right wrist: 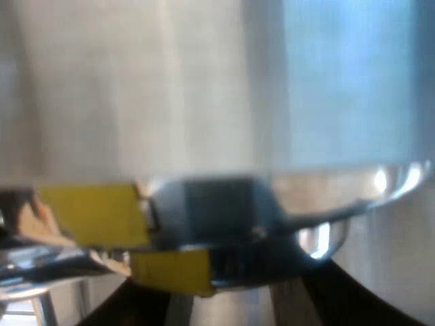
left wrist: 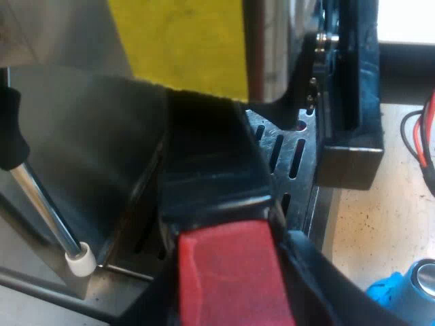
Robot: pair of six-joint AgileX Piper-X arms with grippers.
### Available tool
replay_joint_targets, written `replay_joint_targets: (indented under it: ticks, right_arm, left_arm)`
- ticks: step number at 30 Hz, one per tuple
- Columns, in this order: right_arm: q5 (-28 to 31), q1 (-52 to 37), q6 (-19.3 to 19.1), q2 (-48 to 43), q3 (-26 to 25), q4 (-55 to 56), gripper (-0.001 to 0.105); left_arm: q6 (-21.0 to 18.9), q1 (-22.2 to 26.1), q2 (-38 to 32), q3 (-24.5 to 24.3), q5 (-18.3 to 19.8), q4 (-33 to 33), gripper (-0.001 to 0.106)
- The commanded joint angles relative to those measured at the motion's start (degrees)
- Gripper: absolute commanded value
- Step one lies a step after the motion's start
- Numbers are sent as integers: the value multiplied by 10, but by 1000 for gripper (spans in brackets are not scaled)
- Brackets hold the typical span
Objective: Put the handle in the coffee machine
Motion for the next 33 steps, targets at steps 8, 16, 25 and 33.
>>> replay_joint_targets:
  ticks: [8, 16, 25, 33]
  right_arm:
    - [-5, -3, -9, -11, -24, -39, 30]
    - [8, -3, -59, -11, -24, -105, 30]
    - [8, -3, -59, -11, -24, -106, 30]
    - [8, -3, -59, -11, -24, -106, 30]
  left_arm:
    - [48, -6, -14, 2, 170, 34, 0]
    - [48, -6, -14, 2, 170, 34, 0]
    - [48, -6, -14, 2, 144, 34, 65]
    - [48, -6, -16, 2, 112, 34, 74]
